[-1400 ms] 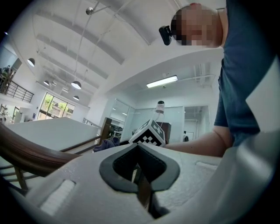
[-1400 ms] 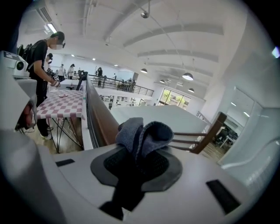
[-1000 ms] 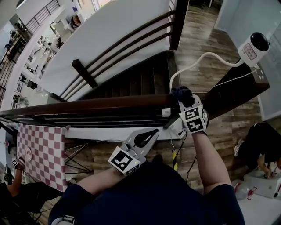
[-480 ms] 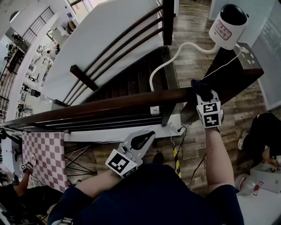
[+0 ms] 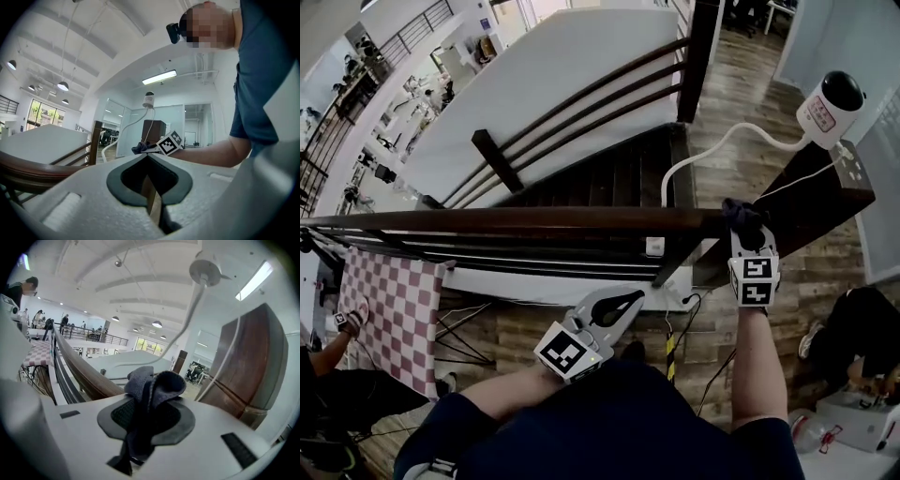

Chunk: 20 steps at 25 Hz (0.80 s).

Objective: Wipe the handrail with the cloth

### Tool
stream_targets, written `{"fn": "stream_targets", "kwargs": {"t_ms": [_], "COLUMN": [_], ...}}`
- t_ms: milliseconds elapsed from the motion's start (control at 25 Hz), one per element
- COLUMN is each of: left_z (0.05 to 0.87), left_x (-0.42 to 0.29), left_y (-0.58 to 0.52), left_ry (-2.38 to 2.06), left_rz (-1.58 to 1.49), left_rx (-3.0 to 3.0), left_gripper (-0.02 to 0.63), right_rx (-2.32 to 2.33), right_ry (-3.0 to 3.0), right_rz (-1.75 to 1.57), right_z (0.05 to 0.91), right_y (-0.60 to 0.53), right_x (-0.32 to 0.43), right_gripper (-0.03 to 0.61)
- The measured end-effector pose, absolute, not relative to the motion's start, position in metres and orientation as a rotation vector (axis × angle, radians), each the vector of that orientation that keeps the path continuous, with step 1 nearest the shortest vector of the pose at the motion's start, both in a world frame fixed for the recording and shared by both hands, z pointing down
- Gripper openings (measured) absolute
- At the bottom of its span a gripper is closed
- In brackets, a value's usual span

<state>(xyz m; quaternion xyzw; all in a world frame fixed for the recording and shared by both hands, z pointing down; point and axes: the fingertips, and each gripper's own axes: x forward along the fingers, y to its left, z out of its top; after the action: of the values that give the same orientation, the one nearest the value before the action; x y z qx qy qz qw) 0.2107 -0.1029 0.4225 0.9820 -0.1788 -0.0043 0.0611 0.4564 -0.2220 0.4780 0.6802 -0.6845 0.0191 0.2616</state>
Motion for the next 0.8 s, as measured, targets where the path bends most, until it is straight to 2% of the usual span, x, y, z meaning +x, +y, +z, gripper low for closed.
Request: {"fn": "stream_targets", "kwargs": {"t_ms": [200,520,800], "left_z": [0.413,0.422,0.426], "left_x": [0.143,0.025,-0.025], "left_y": [-0.093,-0.059,-0.023], "left_ry": [-0.586,-0.592,-0.518], "left_rz": [-0.083,-0.121,-0.154], "left_rx": [2.975,2.937,2.943], "left_gripper": [-0.005,-0.005,-0.005], "right_rx": [1.761,1.641,1.557], "right_ry": [-2.013,-2.367,-2.532], "right_rz": [0.03,0.192,0.291], "right_z": [0.463,0.46,0.452], "right_y": [-0.199,-0.111,-0.043], "right_x": [0.345,0.142,0.037], "right_gripper": [0.091,0.091,0.091]}}
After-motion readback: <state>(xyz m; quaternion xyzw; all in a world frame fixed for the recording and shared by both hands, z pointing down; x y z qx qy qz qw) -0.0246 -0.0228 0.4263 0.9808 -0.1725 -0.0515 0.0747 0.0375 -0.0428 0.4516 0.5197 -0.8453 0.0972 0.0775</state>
